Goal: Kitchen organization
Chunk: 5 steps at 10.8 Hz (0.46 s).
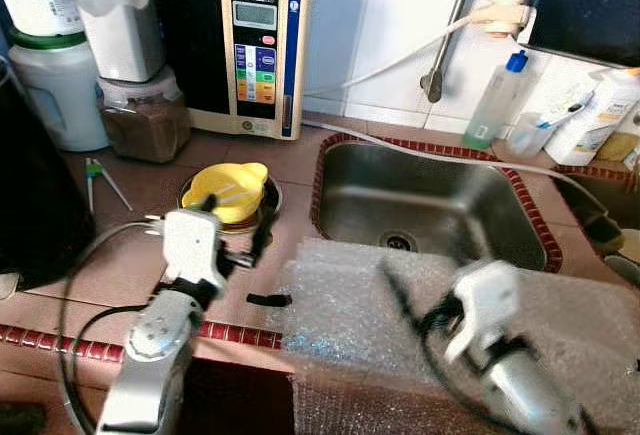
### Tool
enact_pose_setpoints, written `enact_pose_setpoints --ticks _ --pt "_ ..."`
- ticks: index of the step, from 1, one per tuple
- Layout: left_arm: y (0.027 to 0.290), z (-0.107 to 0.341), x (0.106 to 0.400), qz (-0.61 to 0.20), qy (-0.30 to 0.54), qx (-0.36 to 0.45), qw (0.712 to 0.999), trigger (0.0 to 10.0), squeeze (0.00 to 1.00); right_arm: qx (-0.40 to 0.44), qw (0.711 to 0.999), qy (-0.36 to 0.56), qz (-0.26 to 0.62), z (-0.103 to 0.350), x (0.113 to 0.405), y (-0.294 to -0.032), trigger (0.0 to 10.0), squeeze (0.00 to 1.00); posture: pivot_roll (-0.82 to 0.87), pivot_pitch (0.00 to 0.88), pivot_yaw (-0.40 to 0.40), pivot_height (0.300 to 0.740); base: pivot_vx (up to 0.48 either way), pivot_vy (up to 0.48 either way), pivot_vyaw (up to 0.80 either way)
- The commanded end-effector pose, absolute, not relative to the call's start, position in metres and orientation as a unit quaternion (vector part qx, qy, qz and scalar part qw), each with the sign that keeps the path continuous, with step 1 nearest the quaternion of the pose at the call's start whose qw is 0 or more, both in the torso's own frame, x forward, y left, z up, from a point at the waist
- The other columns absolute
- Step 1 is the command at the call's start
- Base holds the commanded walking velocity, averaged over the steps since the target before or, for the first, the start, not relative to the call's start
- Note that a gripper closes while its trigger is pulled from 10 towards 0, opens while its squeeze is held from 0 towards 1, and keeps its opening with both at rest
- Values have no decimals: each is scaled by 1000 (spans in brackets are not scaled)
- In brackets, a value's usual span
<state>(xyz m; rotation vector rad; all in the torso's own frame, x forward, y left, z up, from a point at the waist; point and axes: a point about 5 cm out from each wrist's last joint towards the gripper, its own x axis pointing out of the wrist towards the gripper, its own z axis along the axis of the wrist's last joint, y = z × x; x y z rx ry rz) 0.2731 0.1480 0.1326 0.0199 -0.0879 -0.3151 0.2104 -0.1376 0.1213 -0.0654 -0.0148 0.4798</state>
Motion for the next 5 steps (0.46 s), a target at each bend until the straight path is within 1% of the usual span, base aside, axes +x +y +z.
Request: enact_pose_setpoints --ticks 1,2,3,5 --pt "145 133 277 -166 -49 8 985 10000 0 -5 968 -4 250 126 208 -137 10000 0 95 0 -72 740 0 0 0" --pt "144 132 279 -165 -48 7 985 10000 0 11 965 6 261 124 207 -137 10000 0 94 0 -71 740 0 0 0" --pt "146 130 283 -150 -49 -2 987 10000 1000 18 958 17 286 124 204 -135 10000 0 92 0 -69 740 0 0 0" --pt "150 127 287 -129 -49 -4 990 10000 1000 38 953 22 299 128 202 -134 10000 0 91 0 -70 740 0 0 0"
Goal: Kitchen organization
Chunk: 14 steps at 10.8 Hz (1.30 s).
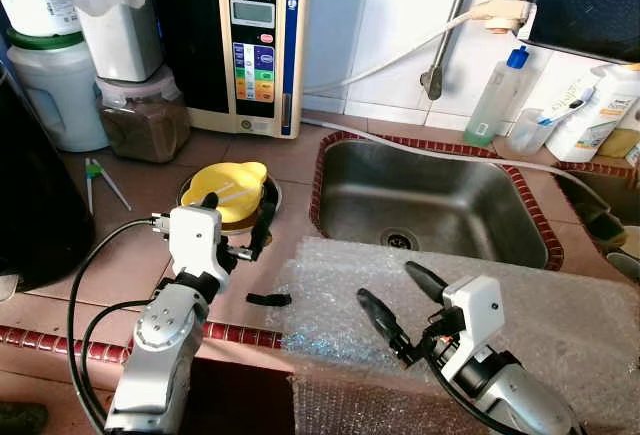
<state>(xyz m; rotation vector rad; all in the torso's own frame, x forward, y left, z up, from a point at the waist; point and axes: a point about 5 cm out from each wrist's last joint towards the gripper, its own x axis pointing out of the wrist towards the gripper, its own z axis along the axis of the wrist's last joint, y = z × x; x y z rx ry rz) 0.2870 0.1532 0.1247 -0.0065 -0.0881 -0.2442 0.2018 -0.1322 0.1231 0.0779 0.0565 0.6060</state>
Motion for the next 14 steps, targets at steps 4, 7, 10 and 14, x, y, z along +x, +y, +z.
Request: enact_pose_setpoints --ticks 4,7,10,14 --pt "175 141 304 -33 -86 13 996 10000 1000 19 952 20 303 130 203 -133 10000 0 91 0 -67 740 0 0 0" --pt "177 133 301 -37 -70 21 997 10000 0 13 954 21 300 128 203 -134 10000 0 94 0 -68 740 0 0 0" --pt "199 126 301 30 -50 17 998 10000 0 24 947 27 320 129 198 -128 10000 0 96 0 -71 740 0 0 0" --pt "205 122 303 54 -36 -7 998 10000 0 18 946 27 323 130 197 -128 10000 0 90 0 -72 740 0 0 0"
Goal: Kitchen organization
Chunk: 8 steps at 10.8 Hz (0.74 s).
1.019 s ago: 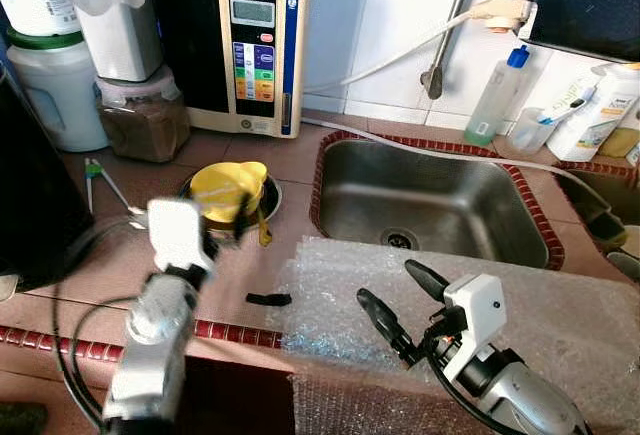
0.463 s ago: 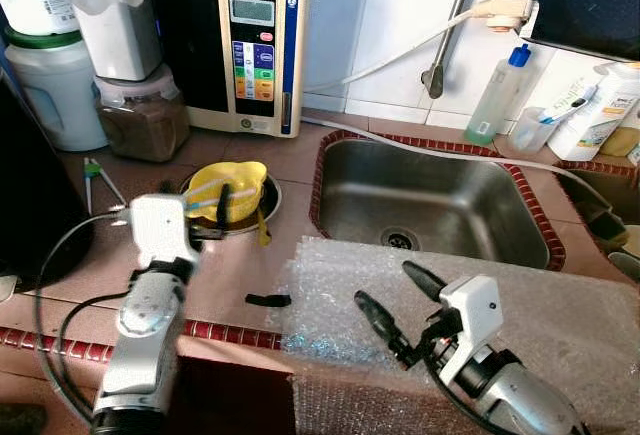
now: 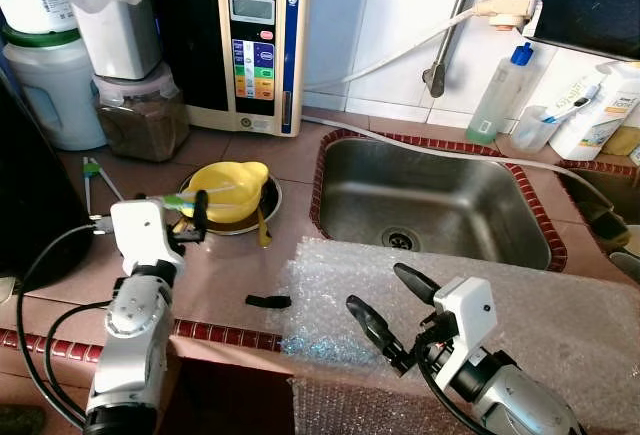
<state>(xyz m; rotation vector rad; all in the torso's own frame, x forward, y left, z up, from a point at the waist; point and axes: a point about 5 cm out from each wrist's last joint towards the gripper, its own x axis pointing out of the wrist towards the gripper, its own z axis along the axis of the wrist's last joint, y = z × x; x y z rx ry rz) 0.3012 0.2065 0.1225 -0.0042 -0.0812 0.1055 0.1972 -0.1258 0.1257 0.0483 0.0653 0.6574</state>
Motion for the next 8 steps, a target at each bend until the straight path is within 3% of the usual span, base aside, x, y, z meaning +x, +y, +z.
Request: enact_pose_setpoints --ticks 1,3,4,8 --pt "206 127 304 58 -45 -9 997 10000 0 15 947 28 321 129 196 -128 10000 0 92 0 -72 740 0 0 0" --pt "201 121 306 42 -25 -36 998 10000 0 14 946 28 322 128 197 -127 10000 0 92 0 -72 740 0 0 0" --pt "196 122 308 36 -30 -57 997 0 0 16 945 28 325 129 196 -127 10000 0 89 0 -71 740 0 0 0" --pt "195 123 320 64 -19 -88 994 0 0 12 945 28 324 131 200 -130 10000 0 81 0 -67 740 0 0 0"
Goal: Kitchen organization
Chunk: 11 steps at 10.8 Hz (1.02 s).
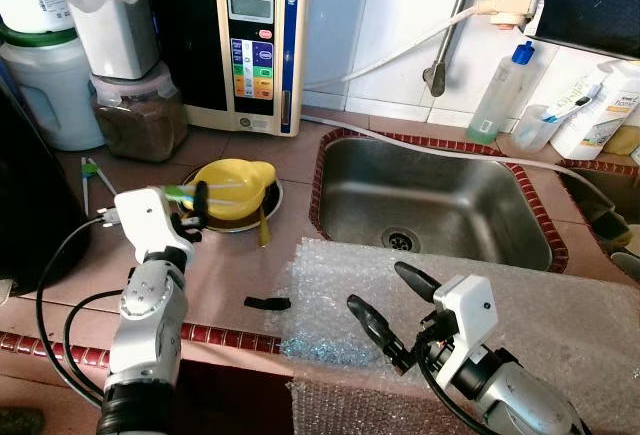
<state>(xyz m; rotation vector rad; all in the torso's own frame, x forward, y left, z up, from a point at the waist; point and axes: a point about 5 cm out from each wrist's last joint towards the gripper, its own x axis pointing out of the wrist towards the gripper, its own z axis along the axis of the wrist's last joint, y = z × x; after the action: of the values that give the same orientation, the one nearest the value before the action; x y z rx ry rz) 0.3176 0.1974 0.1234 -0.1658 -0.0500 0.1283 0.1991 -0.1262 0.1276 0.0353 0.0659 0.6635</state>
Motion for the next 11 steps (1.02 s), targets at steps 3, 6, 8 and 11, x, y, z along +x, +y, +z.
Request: enact_pose_setpoints --ticks 3,6,8,11 --pt "204 125 322 95 -21 -78 992 0 0 7 946 28 322 131 202 -130 10000 0 83 0 -65 740 0 0 0" --pt "203 126 322 91 -23 -81 992 10000 0 4 946 28 323 129 201 -129 10000 0 84 0 -68 740 0 0 0" --pt "203 128 322 91 -26 -87 992 10000 0 2 946 29 324 129 201 -129 10000 0 85 0 -70 740 0 0 0" --pt "204 139 323 93 -52 -78 991 10000 1000 -1 945 26 325 130 204 -129 10000 0 90 0 -71 740 0 0 0"
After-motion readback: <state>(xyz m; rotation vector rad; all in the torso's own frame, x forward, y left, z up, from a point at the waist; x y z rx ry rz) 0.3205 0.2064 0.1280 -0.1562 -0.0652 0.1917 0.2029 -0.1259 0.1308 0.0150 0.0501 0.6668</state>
